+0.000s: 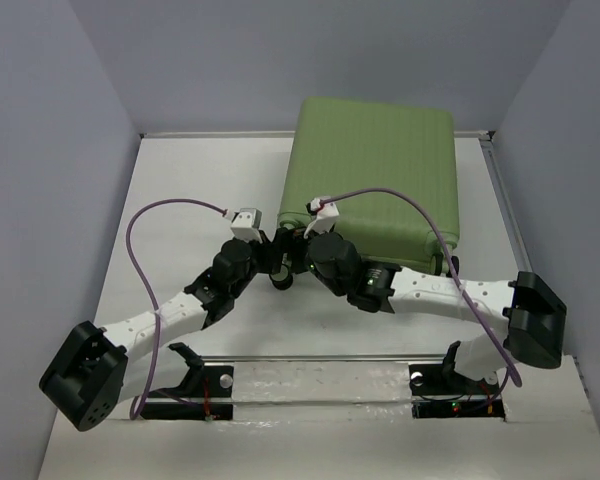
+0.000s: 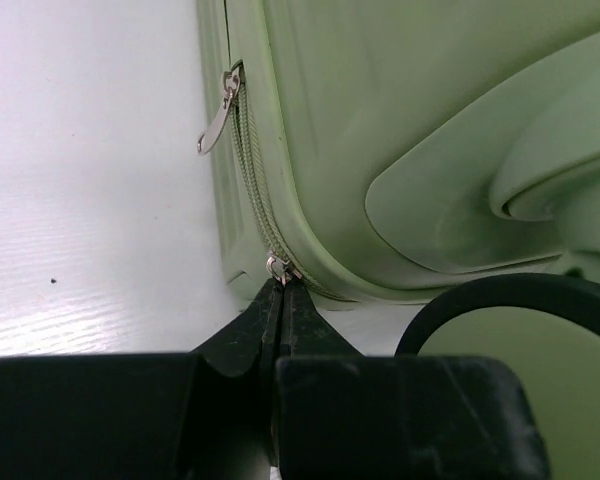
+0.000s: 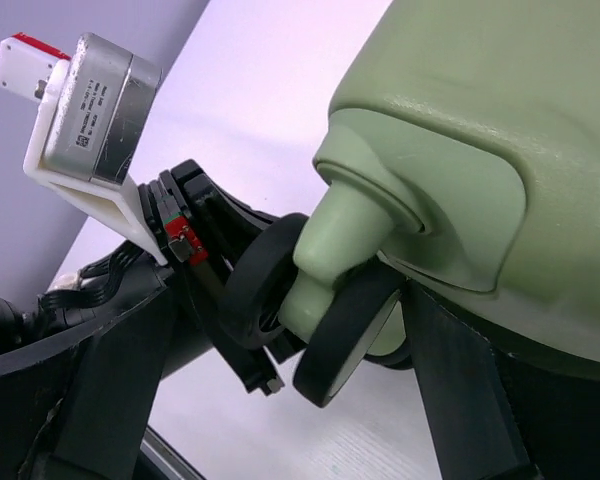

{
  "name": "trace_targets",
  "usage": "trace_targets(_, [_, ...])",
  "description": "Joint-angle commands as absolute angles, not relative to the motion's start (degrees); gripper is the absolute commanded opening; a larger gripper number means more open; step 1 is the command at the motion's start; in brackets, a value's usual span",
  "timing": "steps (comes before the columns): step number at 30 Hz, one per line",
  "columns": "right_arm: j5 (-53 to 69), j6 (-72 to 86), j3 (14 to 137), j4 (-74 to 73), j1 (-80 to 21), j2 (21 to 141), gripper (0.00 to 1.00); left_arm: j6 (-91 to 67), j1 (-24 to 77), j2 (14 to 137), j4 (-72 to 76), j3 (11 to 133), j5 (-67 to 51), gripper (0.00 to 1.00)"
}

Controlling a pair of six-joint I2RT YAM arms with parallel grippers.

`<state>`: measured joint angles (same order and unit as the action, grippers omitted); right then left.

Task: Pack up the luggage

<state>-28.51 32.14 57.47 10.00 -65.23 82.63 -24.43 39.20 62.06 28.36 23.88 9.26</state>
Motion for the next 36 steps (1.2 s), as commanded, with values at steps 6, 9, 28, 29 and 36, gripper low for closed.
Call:
trace_targets(6, [-39.0, 38.7, 59.7, -9.1, -65.3, 77.6, 0.93, -26.6, 46.0, 59.4, 43.3, 27.0, -2.6, 0.06])
trace_targets(9, [-40.9, 41.4, 59.0, -16.1, -65.3, 74.4, 0.87, -26.6, 47.9, 59.3, 45.3, 26.6, -3.1, 0.06])
trace_targets(28, [-38.9, 46.6, 69.0, -48.4, -65.3, 74.9, 0.90, -28.0, 52.2, 60.6, 47.8, 25.8, -4.0, 0.06])
trace_targets(29, [-38.8, 46.4, 69.6, -49.4, -65.3, 75.2, 0.90, -28.0, 52.2, 60.6, 47.7, 25.8, -4.0, 0.06])
trace_targets(36, [-43.0, 46.1, 70.8, -50.7, -65.3, 78.0, 0.71, -28.0, 52.2, 61.3, 47.8, 26.5, -4.1, 0.06])
